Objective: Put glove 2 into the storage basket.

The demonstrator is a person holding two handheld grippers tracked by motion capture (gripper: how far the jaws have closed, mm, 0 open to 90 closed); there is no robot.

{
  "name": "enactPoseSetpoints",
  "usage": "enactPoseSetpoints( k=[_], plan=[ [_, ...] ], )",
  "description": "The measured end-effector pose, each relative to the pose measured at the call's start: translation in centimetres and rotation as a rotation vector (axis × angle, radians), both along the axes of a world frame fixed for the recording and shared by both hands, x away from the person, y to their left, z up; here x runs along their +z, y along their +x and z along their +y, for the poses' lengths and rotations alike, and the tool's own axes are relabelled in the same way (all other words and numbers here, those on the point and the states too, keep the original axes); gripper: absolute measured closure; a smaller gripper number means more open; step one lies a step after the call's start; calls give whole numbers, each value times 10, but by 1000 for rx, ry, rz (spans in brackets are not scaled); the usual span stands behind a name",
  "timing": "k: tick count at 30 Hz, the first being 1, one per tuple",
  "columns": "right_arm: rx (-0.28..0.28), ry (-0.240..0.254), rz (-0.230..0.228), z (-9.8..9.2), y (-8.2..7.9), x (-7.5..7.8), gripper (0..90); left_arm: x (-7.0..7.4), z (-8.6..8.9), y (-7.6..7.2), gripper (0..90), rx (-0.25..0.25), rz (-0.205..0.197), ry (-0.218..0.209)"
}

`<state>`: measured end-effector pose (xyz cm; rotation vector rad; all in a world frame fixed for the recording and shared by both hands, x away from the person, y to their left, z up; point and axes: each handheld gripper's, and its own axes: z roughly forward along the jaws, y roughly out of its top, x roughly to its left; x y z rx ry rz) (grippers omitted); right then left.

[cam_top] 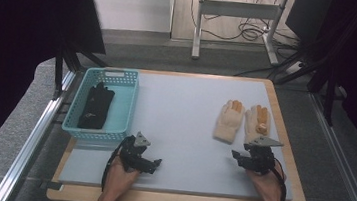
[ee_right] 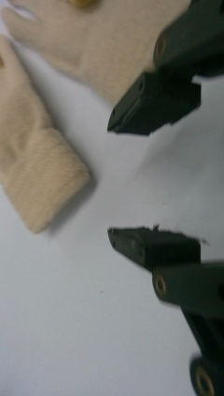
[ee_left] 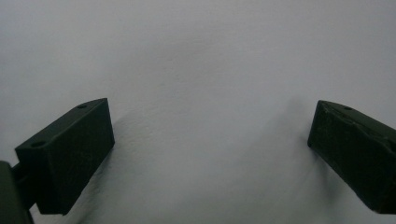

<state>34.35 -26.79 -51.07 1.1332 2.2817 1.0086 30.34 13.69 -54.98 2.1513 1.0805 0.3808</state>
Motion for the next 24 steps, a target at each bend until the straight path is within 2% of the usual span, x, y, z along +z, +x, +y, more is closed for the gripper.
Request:
enactPoseSetpoints(
  k=[4, 7, 10, 12, 16, 18, 21, 22, 24],
  plan=[
    [11, 16, -10, 4, 13, 11, 530, 0, 0, 0, 6, 0, 0, -2],
    [13, 18, -25, 8, 26, 20, 535, 0, 0, 0, 6, 0, -1, -2],
    [6, 17, -40, 14, 44, 28, 489, 0, 0, 0, 6, 1, -1, -2],
    [-1, 19, -30, 18, 59, 31, 433, 0, 0, 0, 7, 0, 0, -2],
    [-16, -22, -22, 27, 91, 28, 319, 0, 0, 0, 7, 1, 0, -3],
    [-17, -24, -11, 31, 106, 23, 273, 0, 0, 0, 7, 1, 0, -3],
    [-28, -42, 15, 38, 125, 15, 248, 0, 0, 0, 7, 1, -1, -3],
    [-34, -66, 22, 41, 132, 10, 242, 0, 0, 0, 7, 1, 0, -3],
    [-41, -77, 27, 43, 138, 6, 240, 0, 0, 0, 7, 1, -1, -3]
  ],
)
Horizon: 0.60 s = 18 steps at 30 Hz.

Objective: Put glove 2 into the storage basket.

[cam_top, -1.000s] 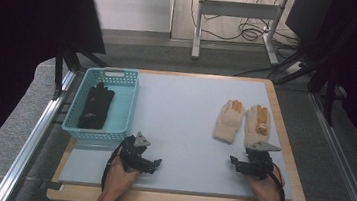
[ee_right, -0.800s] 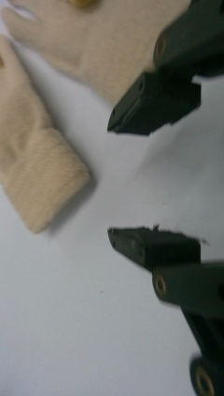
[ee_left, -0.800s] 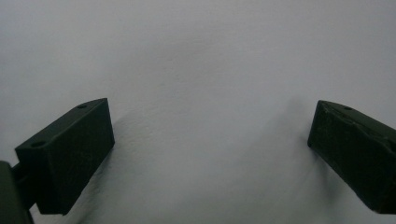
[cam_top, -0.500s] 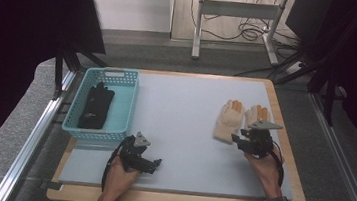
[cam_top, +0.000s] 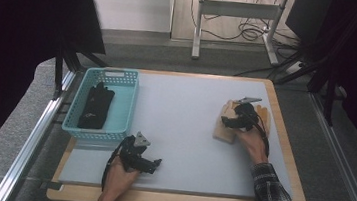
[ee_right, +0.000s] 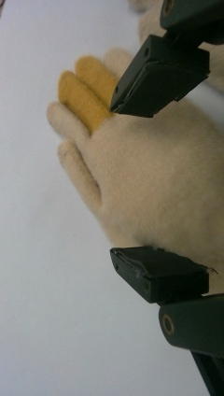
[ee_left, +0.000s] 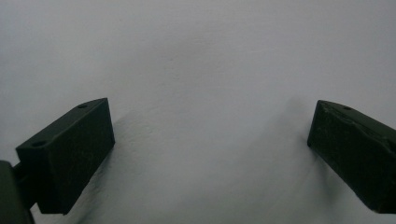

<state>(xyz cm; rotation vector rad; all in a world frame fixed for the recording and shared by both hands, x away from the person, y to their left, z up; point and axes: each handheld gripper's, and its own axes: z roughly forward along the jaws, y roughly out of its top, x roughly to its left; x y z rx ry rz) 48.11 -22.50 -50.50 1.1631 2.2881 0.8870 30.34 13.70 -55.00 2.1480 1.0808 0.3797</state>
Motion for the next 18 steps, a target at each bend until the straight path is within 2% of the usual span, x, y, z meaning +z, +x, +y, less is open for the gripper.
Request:
enactPoseSetpoints(
  k=[3, 5, 7, 8, 11, 15, 18],
  plan=[
    [-9, -17, 22, 1, 9, -9, 247, 0, 0, 0, 7, 0, 0, 1],
    [-22, 0, 44, 1, 11, -14, 284, 0, 0, 0, 7, 0, 0, 0],
    [-27, 6, 46, 1, 8, -13, 384, 0, 0, 0, 7, 0, 0, 1],
    [-29, 1, 50, 2, 7, -12, 465, 0, 0, 0, 7, 0, 0, 0],
    [-26, -7, 62, 3, 3, -9, 548, 0, 0, 0, 7, 0, 0, 0],
    [-32, 44, 67, -4, 1, -6, 603, 0, 0, 0, 7, 0, 0, 0],
    [-26, 69, 45, -6, -5, 2, 633, 0, 0, 0, 7, 0, 0, 0]
  ],
)
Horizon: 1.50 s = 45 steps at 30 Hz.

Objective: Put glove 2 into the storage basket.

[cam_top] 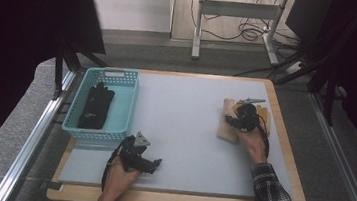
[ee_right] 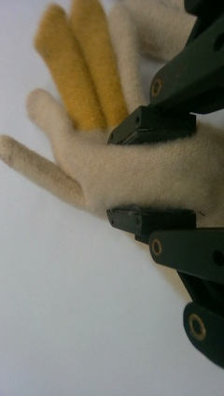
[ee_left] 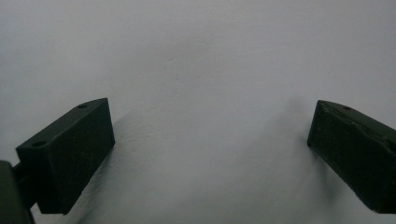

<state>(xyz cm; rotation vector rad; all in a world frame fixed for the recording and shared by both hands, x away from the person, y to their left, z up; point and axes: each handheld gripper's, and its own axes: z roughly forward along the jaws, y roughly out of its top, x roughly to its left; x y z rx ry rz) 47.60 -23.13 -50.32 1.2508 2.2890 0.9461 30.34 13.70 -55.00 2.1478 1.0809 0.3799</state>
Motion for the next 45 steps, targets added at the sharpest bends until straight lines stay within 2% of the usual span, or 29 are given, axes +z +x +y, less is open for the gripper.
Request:
enactPoseSetpoints(
  k=[1, 2, 3, 4, 5, 8, 12, 15, 18, 22, 24, 26, 27, 30, 32, 35, 37, 39, 45],
  plan=[
    [10, 15, -12, 0, -3, 4, 676, 0, 0, 0, 8, 0, 0, 0],
    [22, 29, -21, 1, -8, 9, 778, 0, 0, 0, 7, 0, 0, 0],
    [35, 40, -38, 2, -13, 13, 796, 0, 0, 0, 8, -3, 1, 4],
    [35, 40, -38, 2, -13, 13, 796, 0, 0, 0, 8, -3, 1, 4],
    [71, 53, -51, 9, -27, 25, 802, 0, 0, 0, 8, -3, 1, 4],
    [97, 34, -76, 18, -41, 34, 812, 0, 0, 0, 8, -3, 1, 5],
    [157, 54, -89, 35, -63, 44, 813, 0, 0, 0, 8, -4, 0, 5],
    [204, 83, -81, 49, -76, 46, 811, 0, 0, 0, 8, -4, 0, 5],
    [252, 90, -75, 65, -88, 40, 804, 0, 0, 0, 8, -2, -1, 3],
    [297, 103, -35, 83, -97, 19, 789, 0, 0, 0, 8, -1, -1, 2],
    [315, 105, -17, 90, -101, 7, 728, 0, 0, 0, 8, -1, -1, 3],
    [345, 104, -2, 95, -104, -1, 586, 0, 0, 0, 9, -3, 0, 6],
    [357, 98, 4, 96, -104, -1, 542, 0, 0, 0, 8, -3, -1, 6],
    [347, 101, -30, 92, -104, 5, 484, 0, 1, 0, 8, -5, -1, 6],
    [324, 107, -42, 84, -102, 11, 484, 0, 0, 0, 9, -5, -1, 6],
    [288, 97, -39, 71, -98, 13, 620, 0, 0, 0, 9, -3, 0, 5],
    [264, 84, -36, 64, -96, 10, 706, 0, 0, 0, 8, -3, 0, 5],
    [244, 78, -27, 58, -94, 5, 741, 0, 0, 0, 8, -3, 0, 5],
    [226, 55, 12, 55, -91, -16, 748, 0, 0, 0, 8, -3, 0, 5]
  ],
)
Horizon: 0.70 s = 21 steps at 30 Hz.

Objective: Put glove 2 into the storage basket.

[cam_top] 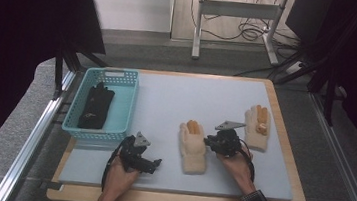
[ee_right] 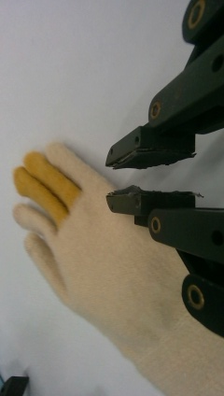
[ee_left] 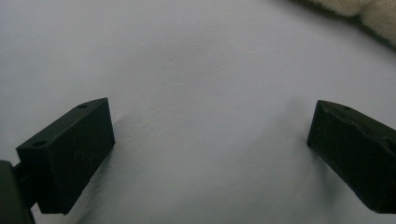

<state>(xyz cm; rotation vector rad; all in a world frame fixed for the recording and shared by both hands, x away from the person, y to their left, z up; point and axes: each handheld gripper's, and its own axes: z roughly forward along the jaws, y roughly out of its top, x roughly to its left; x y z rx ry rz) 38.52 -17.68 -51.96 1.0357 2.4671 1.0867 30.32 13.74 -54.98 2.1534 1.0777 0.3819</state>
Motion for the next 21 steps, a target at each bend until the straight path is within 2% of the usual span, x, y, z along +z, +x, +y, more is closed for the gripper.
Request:
enactPoseSetpoints(
  k=[5, 9, 15, 21],
  plan=[
    [34, 21, 19, 6, -11, -6, 747, 0, 0, 0, 9, 0, 0, 0],
    [57, 15, 0, 10, -18, -4, 720, 0, 0, 0, 9, 0, 0, 0],
    [8, 27, -4, -11, -9, 1, 636, 0, 0, 0, 9, 2, -1, -3],
    [-68, 26, -47, -44, -1, 10, 567, 0, 0, 0, 9, 3, -1, -3]
  ],
)
